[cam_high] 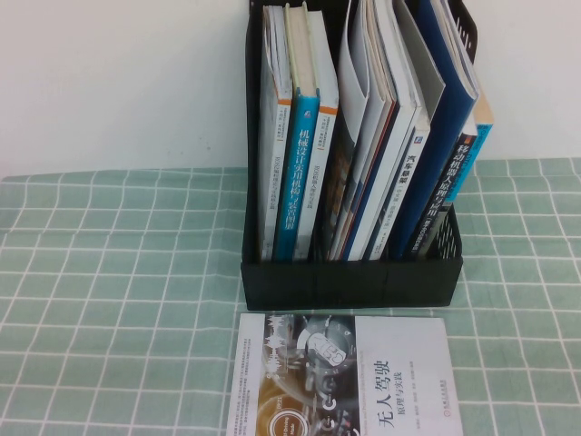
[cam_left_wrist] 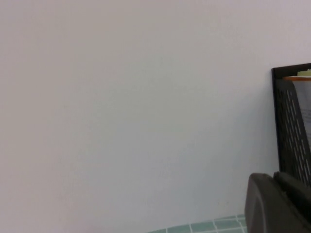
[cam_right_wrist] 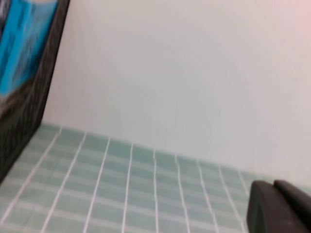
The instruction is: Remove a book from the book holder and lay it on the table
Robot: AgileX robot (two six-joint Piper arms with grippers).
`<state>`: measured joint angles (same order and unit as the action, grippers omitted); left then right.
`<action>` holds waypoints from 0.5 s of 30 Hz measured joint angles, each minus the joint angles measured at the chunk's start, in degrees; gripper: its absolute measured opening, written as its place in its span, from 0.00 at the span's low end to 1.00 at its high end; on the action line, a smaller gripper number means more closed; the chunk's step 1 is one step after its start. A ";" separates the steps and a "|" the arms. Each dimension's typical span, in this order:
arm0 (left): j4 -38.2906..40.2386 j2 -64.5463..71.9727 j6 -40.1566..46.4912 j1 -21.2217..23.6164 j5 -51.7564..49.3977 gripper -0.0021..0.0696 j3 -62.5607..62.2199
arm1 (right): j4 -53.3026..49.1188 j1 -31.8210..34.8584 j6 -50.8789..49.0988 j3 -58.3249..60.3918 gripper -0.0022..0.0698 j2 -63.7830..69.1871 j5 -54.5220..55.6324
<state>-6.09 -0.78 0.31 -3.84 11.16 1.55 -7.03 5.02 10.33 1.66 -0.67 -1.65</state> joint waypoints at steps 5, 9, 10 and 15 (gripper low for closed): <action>-0.13 0.00 0.49 0.00 3.26 0.03 0.11 | 1.10 0.00 -4.45 0.00 0.03 0.00 6.63; 0.40 0.00 -1.16 0.00 5.27 0.03 0.11 | 1.33 0.00 -7.47 0.00 0.03 0.00 12.54; 0.94 0.00 -1.38 0.10 5.81 0.03 0.11 | 1.33 0.00 -7.60 0.00 0.03 0.00 13.59; 4.36 0.00 -0.31 0.08 6.81 0.03 0.11 | 1.44 0.00 -8.83 0.00 0.03 0.00 17.44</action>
<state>-1.73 -0.78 0.00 -3.76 17.97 1.66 -5.60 5.02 1.50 1.66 -0.67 15.79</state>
